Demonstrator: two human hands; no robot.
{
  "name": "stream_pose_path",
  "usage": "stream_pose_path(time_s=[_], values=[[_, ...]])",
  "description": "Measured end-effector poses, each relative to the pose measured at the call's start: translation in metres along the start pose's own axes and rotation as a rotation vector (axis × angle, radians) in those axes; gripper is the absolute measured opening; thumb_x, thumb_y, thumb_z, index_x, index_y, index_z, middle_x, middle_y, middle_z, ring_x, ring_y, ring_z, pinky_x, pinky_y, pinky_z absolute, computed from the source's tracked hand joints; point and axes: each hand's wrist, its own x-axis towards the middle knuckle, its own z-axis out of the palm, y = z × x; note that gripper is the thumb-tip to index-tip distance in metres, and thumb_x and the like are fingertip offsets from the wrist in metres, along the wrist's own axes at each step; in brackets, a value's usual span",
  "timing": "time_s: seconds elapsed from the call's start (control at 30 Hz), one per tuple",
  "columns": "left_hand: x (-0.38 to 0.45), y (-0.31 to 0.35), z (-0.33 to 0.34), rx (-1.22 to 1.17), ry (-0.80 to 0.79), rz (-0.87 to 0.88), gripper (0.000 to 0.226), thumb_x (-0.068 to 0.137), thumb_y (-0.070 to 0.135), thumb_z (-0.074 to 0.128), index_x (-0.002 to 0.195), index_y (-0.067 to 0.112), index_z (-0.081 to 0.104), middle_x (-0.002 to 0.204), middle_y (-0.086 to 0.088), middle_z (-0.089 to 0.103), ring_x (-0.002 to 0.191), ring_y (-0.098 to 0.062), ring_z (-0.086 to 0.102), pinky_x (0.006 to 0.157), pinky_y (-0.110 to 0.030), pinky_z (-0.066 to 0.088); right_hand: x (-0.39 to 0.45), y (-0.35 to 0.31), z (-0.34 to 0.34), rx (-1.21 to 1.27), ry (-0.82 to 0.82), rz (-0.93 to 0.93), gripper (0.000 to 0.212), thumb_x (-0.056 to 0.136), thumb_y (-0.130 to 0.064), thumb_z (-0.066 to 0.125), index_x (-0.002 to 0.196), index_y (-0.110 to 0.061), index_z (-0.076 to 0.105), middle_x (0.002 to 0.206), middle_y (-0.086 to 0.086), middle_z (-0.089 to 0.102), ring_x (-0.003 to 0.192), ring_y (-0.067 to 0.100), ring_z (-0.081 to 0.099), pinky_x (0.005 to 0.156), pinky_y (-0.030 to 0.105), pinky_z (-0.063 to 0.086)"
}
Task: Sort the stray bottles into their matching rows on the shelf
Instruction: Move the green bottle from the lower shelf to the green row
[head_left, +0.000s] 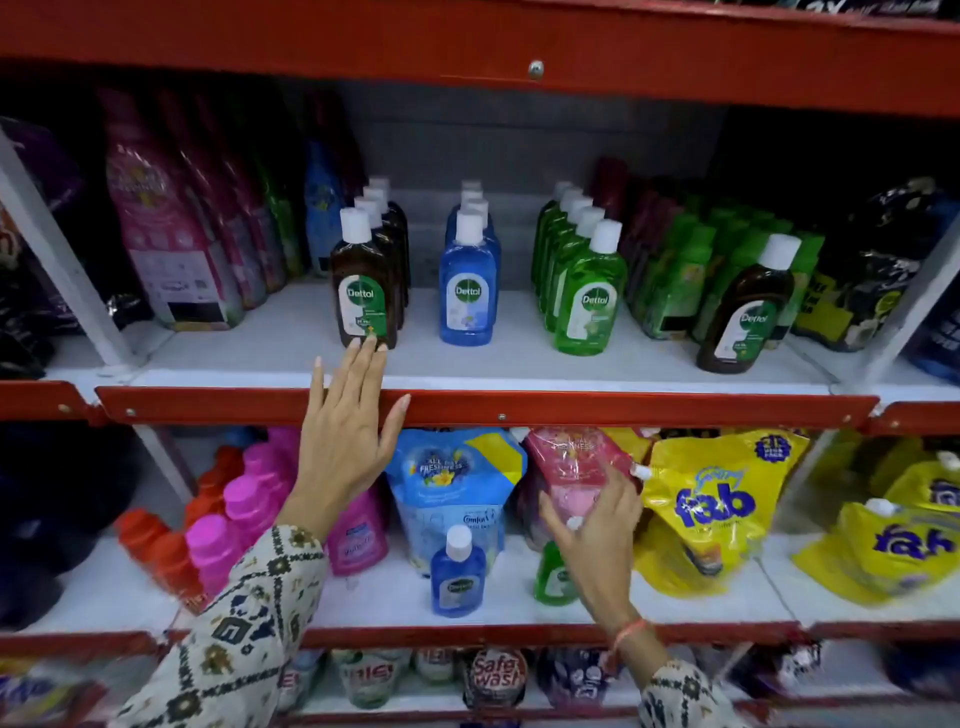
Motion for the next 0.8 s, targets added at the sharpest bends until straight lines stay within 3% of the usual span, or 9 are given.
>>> stream_pose_path(time_s=[0.07,0.17,0.27,0.33,0.43,0.57,0.7,0.8], values=[[-0.001,0.000,0.002,0.038,-0.027,-0.025,0.064,0.100,0.049,0.025,0.144,0.004,0.038,0.154,-0.014,0.038,0.144,-0.026,0.032,0.121,-0.053,0.014,-0.010,0.016,0.012,-0.035,-0.061,0.183,0.099,0.070,-0.063,0.066,0.139,0.001,0.036,0.129,0.024,0.047,0.121,0.038,0.041,0.102,0.044,0.032],[-0.006,0.002,0.010,0.073,-0.015,-0.033,0.062,0.100,0.047,0.027,0.141,0.003,0.043,0.149,-0.015,0.045,0.139,-0.030,0.039,0.120,-0.055,0.015,-0.029,0.041,0.031,-0.028,-0.194,0.405,0.105,0.065,-0.049,0.082,0.141,0.004,0.033,0.131,0.026,0.045,0.124,0.040,0.040,0.105,0.047,0.034],[-0.006,0.002,0.010,0.066,0.025,-0.043,0.059,0.100,0.045,0.032,0.139,0.002,0.045,0.144,-0.016,0.051,0.135,-0.032,0.044,0.121,-0.054,0.015,-0.036,0.043,0.038,0.086,-0.168,0.531,0.096,0.063,-0.036,0.088,0.134,0.005,0.038,0.130,0.023,0.046,0.117,0.044,0.052,0.095,0.048,0.048],[-0.008,0.004,0.011,0.062,0.040,-0.048,0.057,0.100,0.043,0.034,0.138,0.003,0.046,0.141,-0.016,0.053,0.132,-0.031,0.046,0.121,-0.053,0.016,-0.039,0.043,0.042,0.113,-0.143,0.590,0.081,0.066,-0.030,0.087,0.128,0.002,0.046,0.126,0.021,0.051,0.109,0.043,0.058,0.087,0.045,0.049],[-0.008,0.004,0.009,0.045,0.045,-0.047,0.056,0.100,0.042,0.036,0.137,0.003,0.047,0.139,-0.015,0.055,0.131,-0.031,0.048,0.121,-0.052,0.016,-0.041,0.042,0.041,0.118,-0.085,0.554,0.069,0.063,-0.029,0.088,0.118,-0.002,0.055,0.117,0.019,0.059,0.102,0.040,0.061,0.084,0.045,0.051],[-0.007,0.004,0.010,0.032,0.055,-0.049,0.055,0.100,0.042,0.036,0.135,0.002,0.049,0.137,-0.015,0.056,0.129,-0.030,0.049,0.121,-0.052,0.017,-0.034,0.031,0.023,0.146,-0.049,0.423,0.068,0.060,-0.039,0.088,0.113,-0.007,0.060,0.106,0.013,0.067,0.092,0.032,0.064,0.078,0.045,0.056],[-0.008,0.006,0.010,0.019,0.053,-0.059,0.055,0.099,0.043,0.037,0.134,0.002,0.050,0.135,-0.016,0.057,0.128,-0.031,0.050,0.120,-0.053,0.018,-0.013,-0.003,-0.013,0.201,-0.040,0.280,0.084,0.058,-0.052,0.085,0.126,-0.011,0.058,0.108,0.004,0.066,0.093,0.019,0.060,0.081,0.035,0.055],[-0.008,0.006,0.009,0.006,0.054,-0.063,0.056,0.099,0.044,0.036,0.133,0.002,0.051,0.134,-0.016,0.058,0.127,-0.031,0.051,0.119,-0.054,0.020,0.006,-0.035,-0.045,0.297,0.015,0.189,0.094,0.051,-0.061,0.081,0.131,-0.018,0.056,0.109,0.000,0.067,0.099,0.019,0.064,0.087,0.036,0.056]])
